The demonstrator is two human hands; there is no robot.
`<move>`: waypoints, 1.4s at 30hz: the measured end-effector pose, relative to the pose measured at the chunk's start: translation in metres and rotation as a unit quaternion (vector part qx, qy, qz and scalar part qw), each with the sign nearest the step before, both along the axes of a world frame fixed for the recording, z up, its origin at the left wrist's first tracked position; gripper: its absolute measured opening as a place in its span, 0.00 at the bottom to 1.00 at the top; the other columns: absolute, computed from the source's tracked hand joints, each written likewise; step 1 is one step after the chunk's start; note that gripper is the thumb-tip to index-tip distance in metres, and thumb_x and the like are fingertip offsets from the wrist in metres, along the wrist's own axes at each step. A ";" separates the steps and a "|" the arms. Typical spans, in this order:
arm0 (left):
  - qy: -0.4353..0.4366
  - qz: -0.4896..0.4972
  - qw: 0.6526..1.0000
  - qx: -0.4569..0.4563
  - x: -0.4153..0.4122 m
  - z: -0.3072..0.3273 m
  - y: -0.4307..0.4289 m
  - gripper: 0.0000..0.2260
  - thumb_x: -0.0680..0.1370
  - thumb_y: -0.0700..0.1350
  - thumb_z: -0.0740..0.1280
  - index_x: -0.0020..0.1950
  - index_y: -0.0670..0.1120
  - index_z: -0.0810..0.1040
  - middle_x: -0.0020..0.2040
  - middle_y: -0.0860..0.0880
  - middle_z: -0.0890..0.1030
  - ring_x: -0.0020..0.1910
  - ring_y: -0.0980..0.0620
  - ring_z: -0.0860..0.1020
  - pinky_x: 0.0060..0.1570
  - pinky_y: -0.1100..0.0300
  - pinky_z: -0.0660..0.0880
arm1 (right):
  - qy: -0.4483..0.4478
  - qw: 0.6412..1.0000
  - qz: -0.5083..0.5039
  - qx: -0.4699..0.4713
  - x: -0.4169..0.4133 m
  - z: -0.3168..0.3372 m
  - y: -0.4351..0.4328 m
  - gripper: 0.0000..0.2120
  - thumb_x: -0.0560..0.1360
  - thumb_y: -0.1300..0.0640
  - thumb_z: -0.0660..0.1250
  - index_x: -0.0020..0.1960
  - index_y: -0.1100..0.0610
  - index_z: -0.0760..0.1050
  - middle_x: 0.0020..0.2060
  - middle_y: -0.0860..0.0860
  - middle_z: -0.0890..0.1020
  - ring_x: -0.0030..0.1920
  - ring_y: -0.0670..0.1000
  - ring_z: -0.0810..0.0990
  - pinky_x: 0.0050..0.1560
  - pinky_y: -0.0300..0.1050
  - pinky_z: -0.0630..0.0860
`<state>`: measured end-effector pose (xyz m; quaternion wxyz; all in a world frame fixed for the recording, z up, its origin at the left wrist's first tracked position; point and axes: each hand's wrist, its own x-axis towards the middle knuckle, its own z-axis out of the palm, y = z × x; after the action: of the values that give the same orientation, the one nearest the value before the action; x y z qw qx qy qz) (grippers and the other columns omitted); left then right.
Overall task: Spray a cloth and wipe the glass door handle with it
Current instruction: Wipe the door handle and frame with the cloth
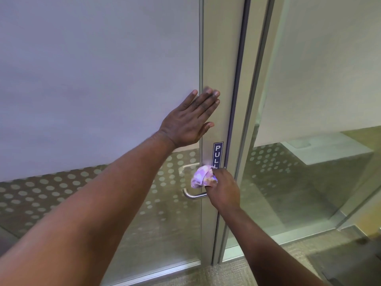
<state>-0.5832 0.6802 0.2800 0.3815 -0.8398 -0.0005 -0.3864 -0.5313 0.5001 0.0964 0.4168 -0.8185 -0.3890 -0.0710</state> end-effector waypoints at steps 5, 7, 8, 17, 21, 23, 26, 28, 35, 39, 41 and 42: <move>-0.002 0.003 1.000 0.004 -0.001 0.000 0.001 0.28 0.88 0.55 0.52 0.83 0.40 0.58 0.83 0.41 0.60 0.83 0.44 0.58 0.82 0.48 0.42 | -0.083 0.989 0.036 -0.119 0.009 0.003 0.011 0.22 0.60 0.63 0.79 0.55 0.55 0.84 0.52 0.53 0.84 0.51 0.60 0.82 0.48 0.51 0.74; -0.002 0.002 1.000 0.005 -0.002 0.000 0.001 0.28 0.88 0.55 0.52 0.83 0.40 0.59 0.83 0.41 0.61 0.83 0.44 0.58 0.82 0.48 0.42 | -0.095 0.987 0.036 -0.126 0.010 0.005 0.015 0.24 0.56 0.60 0.82 0.51 0.55 0.84 0.49 0.53 0.83 0.48 0.60 0.81 0.45 0.50 0.74; -0.001 0.002 1.000 0.005 -0.002 0.000 0.000 0.27 0.88 0.55 0.52 0.83 0.40 0.59 0.83 0.41 0.61 0.83 0.44 0.58 0.82 0.48 0.43 | -0.098 0.988 0.039 -0.115 0.012 0.006 0.016 0.25 0.53 0.60 0.83 0.49 0.56 0.84 0.47 0.54 0.83 0.45 0.61 0.82 0.43 0.49 0.74; 0.002 -0.003 1.000 0.005 -0.002 0.000 -0.003 0.26 0.88 0.52 0.52 0.83 0.40 0.59 0.83 0.41 0.61 0.83 0.43 0.59 0.82 0.47 0.48 | -0.167 0.984 0.057 -0.008 0.033 0.025 0.016 0.27 0.50 0.61 0.82 0.49 0.57 0.85 0.46 0.55 0.83 0.45 0.60 0.81 0.43 0.50 0.76; -0.004 -0.007 1.000 0.009 -0.003 0.001 -0.003 0.25 0.88 0.48 0.54 0.83 0.39 0.60 0.83 0.41 0.62 0.83 0.43 0.60 0.82 0.46 0.50 | -0.200 0.978 0.047 0.034 0.039 0.055 0.015 0.23 0.57 0.57 0.74 0.53 0.55 0.85 0.50 0.54 0.84 0.47 0.60 0.80 0.44 0.50 0.75; -0.004 -0.005 1.000 0.011 -0.003 0.001 -0.004 0.24 0.87 0.47 0.54 0.83 0.40 0.60 0.83 0.41 0.62 0.83 0.43 0.59 0.82 0.46 0.50 | -0.205 0.976 0.038 0.059 0.040 0.070 0.014 0.24 0.60 0.54 0.69 0.55 0.54 0.85 0.52 0.53 0.84 0.49 0.60 0.81 0.46 0.51 0.77; -0.004 -0.007 1.000 0.007 -0.004 0.001 -0.004 0.24 0.87 0.47 0.54 0.83 0.40 0.60 0.83 0.41 0.61 0.83 0.43 0.59 0.82 0.46 0.50 | -0.185 0.979 0.032 0.079 0.044 0.084 0.013 0.27 0.59 0.56 0.73 0.59 0.54 0.85 0.56 0.53 0.84 0.54 0.60 0.81 0.50 0.53 0.79; -0.005 -0.007 1.000 0.004 -0.005 0.001 -0.004 0.25 0.87 0.46 0.55 0.83 0.40 0.60 0.83 0.41 0.61 0.83 0.43 0.58 0.82 0.46 0.48 | -0.172 0.981 0.036 0.082 0.047 0.088 0.012 0.30 0.56 0.59 0.78 0.59 0.55 0.85 0.57 0.53 0.83 0.55 0.60 0.81 0.51 0.53 0.79; -0.009 -0.016 1.000 -0.001 -0.004 -0.001 -0.002 0.24 0.87 0.46 0.55 0.83 0.40 0.61 0.83 0.41 0.62 0.83 0.44 0.59 0.82 0.46 0.50 | -0.207 0.973 0.033 0.094 0.050 0.076 0.014 0.26 0.60 0.63 0.72 0.58 0.54 0.85 0.56 0.53 0.84 0.54 0.59 0.81 0.51 0.51 0.78; -0.006 -0.017 1.000 -0.005 -0.004 -0.001 -0.001 0.24 0.87 0.47 0.55 0.83 0.40 0.60 0.83 0.42 0.62 0.83 0.44 0.59 0.83 0.46 0.49 | -0.228 0.970 0.043 0.069 0.055 0.048 0.011 0.26 0.59 0.67 0.73 0.56 0.53 0.85 0.55 0.52 0.83 0.52 0.58 0.80 0.48 0.49 0.77; -0.005 -0.018 1.000 -0.008 -0.004 -0.001 -0.001 0.24 0.87 0.47 0.55 0.83 0.40 0.60 0.83 0.42 0.61 0.83 0.44 0.59 0.83 0.46 0.49 | -0.202 0.977 0.044 0.055 0.054 0.033 0.009 0.26 0.57 0.66 0.76 0.54 0.53 0.84 0.54 0.51 0.83 0.52 0.58 0.80 0.46 0.48 0.76; -0.004 -0.019 1.000 -0.010 -0.004 -0.002 -0.001 0.24 0.87 0.47 0.55 0.83 0.40 0.60 0.83 0.42 0.61 0.83 0.44 0.58 0.83 0.46 0.49 | -0.190 0.980 0.045 0.045 0.053 0.028 0.008 0.26 0.56 0.65 0.76 0.53 0.52 0.84 0.53 0.51 0.83 0.51 0.58 0.80 0.45 0.48 0.76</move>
<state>-0.5867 0.6787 0.2785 0.3659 -0.8417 0.0098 -0.3970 -0.4787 0.5085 0.1241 0.3749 -0.7518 -0.4941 -0.2238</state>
